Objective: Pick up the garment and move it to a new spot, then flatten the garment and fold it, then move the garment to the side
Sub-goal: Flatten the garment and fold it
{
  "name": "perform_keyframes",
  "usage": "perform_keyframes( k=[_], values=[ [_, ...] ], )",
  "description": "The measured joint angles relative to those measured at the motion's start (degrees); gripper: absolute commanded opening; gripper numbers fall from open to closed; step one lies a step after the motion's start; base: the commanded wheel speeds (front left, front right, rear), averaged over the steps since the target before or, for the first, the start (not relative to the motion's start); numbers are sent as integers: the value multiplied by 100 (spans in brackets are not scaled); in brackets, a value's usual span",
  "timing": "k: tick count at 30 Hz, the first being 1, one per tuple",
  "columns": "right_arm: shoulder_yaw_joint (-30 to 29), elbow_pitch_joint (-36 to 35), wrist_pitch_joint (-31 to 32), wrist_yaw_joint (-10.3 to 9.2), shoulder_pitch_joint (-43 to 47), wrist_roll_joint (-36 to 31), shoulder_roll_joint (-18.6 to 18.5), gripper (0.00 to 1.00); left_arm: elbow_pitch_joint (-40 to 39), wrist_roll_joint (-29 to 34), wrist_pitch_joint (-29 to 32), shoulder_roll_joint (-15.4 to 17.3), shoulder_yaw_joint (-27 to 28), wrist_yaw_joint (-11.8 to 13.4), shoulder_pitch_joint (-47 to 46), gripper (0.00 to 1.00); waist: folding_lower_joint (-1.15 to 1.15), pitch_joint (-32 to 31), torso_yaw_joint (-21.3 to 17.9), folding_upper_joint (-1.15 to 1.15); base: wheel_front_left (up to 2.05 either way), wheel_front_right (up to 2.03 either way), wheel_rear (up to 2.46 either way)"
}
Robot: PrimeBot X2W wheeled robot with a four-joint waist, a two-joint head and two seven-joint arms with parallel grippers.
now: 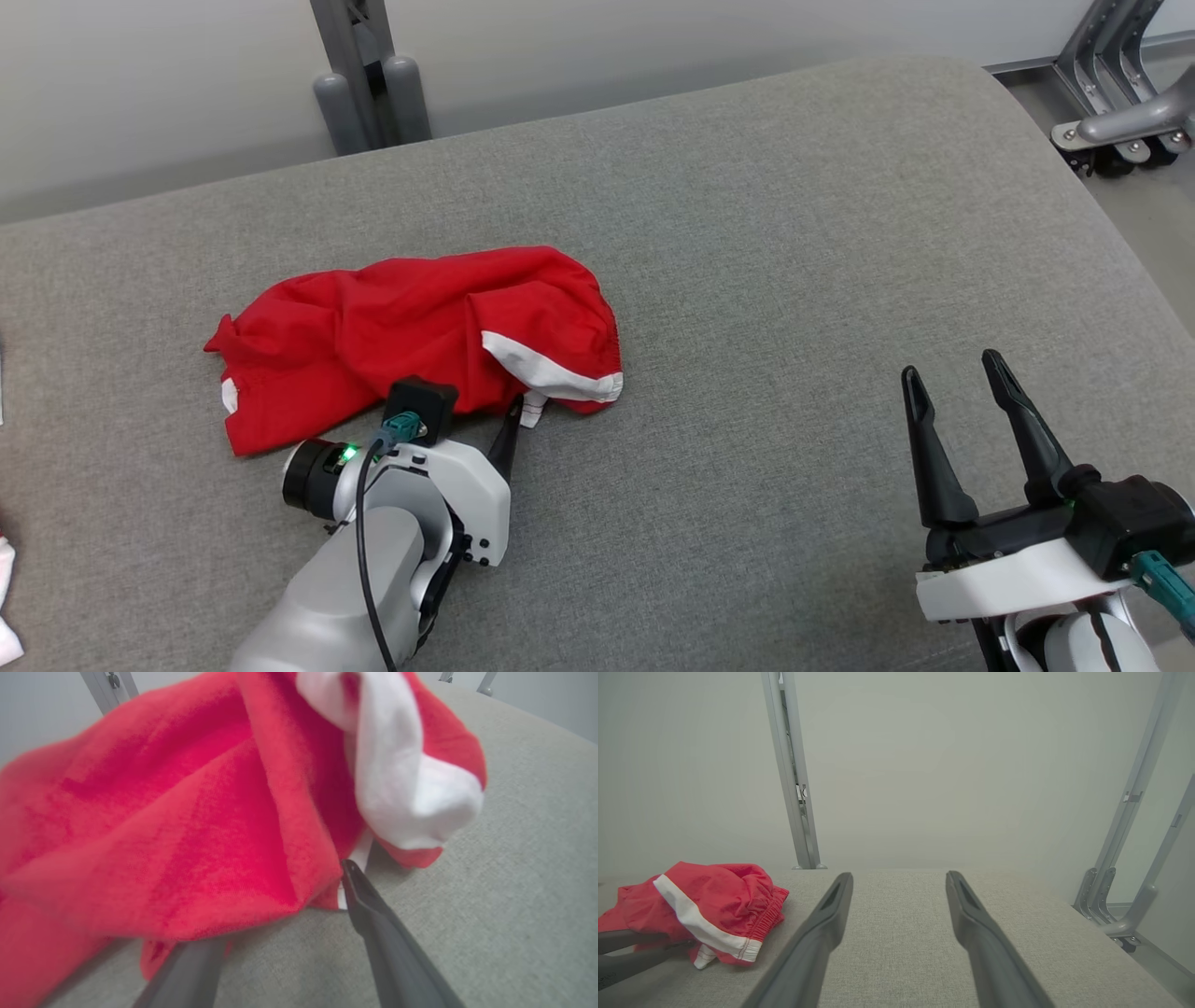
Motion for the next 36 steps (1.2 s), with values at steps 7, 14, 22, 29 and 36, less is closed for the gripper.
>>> perform_keyframes(
  k=[7,14,22,29,36],
  values=[
    [-122,-19,0,0,7,0,-1,100,-49,100,-1,-7,125,-162,-65,0,0,48,28,0,0,0,0],
    [-192,2,0,0,59,36,0,100,-326,305,-7,77,142,-349,45,0,0,-52,350,0,0,0,0],
    [-180,97,0,0,184,107,1,100,-806,465,164,593,45,-393,48,0,0,-307,865,0,0,0,0],
    [-135,149,-1,0,304,178,1,100,-2001,633,1217,1335,-211,-278,85,0,0,-626,1135,0,0,0,0],
    [-175,136,0,0,396,210,0,100,-4109,694,2776,2405,-397,288,660,0,0,-689,1153,0,0,0,0]
  ],
)
